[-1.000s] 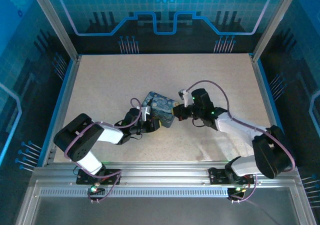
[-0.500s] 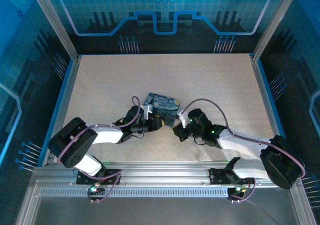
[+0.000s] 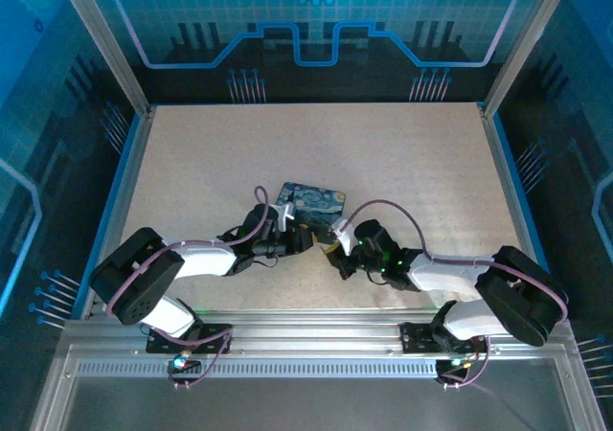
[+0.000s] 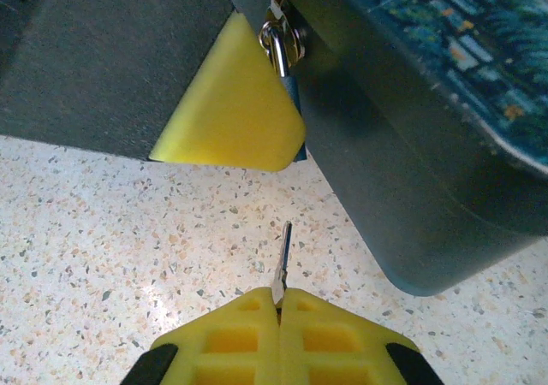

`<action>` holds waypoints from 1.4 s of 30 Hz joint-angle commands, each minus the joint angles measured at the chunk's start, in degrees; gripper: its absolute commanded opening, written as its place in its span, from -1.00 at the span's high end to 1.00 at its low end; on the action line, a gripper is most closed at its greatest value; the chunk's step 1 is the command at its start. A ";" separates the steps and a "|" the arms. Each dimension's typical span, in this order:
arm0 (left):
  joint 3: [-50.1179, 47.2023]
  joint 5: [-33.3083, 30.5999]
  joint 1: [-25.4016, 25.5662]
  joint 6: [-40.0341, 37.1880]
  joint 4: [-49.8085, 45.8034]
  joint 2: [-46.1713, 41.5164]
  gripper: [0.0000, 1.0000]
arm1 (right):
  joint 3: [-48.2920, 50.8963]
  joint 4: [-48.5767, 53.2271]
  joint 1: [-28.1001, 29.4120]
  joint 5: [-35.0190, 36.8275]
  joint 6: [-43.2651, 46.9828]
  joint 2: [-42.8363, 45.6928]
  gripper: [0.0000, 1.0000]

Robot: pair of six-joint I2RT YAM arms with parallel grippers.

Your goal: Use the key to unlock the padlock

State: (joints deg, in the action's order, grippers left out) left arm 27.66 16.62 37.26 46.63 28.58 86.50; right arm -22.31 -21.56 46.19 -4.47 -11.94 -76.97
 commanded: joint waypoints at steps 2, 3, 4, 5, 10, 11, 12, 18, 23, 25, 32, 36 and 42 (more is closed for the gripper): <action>1.81 1.48 0.71 1.01 0.32 -2.10 0.43 | 1.21 -6.12 0.89 0.78 1.48 -1.59 1.00; 1.79 1.41 0.77 1.05 0.33 -2.04 0.44 | 1.28 -6.35 0.84 0.78 1.57 -1.89 1.00; 1.78 1.36 0.85 1.10 0.23 -2.10 0.44 | 1.34 -6.78 0.90 0.69 1.64 -2.05 1.00; 1.78 1.33 0.87 1.14 0.16 -2.12 0.44 | 1.39 -7.23 0.85 0.61 1.72 -2.19 1.00; 1.88 1.22 1.04 1.32 0.03 -2.24 0.45 | 1.08 -8.82 0.86 0.91 2.13 -2.90 1.00; 1.88 1.14 1.05 1.31 0.00 -2.28 0.45 | 0.96 -8.98 0.88 1.18 2.18 -3.08 1.00; 1.88 1.13 1.09 1.29 -0.07 -2.30 0.45 | 0.79 -9.06 0.81 1.35 2.11 -3.27 1.00; 1.93 1.07 1.30 1.40 -0.10 -2.39 0.45 | 0.37 -9.44 0.82 1.29 2.27 -3.41 1.00; 2.00 0.87 1.36 1.31 -0.19 -2.39 0.46 | 0.33 -9.81 0.77 0.87 2.33 -3.26 1.00; 1.98 0.90 1.41 1.33 -0.30 -2.39 0.45 | 0.32 -9.82 0.78 0.68 2.39 -3.15 1.00; 1.96 0.79 1.49 1.40 -0.28 -2.39 0.45 | 0.07 -9.90 0.82 -0.12 2.75 -3.45 1.00; 1.97 0.58 1.43 1.43 -0.32 -2.39 0.45 | 0.06 -9.92 0.76 -0.67 2.95 -3.96 1.00; 1.96 0.47 1.50 1.51 -0.10 -2.39 0.46 | 0.33 -9.90 0.91 -0.89 2.98 -4.21 1.00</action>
State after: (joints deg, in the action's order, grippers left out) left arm 27.70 16.56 38.17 47.75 27.24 85.76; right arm -21.43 -29.28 46.24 -4.58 -9.98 -80.55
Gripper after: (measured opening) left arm 0.275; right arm 0.062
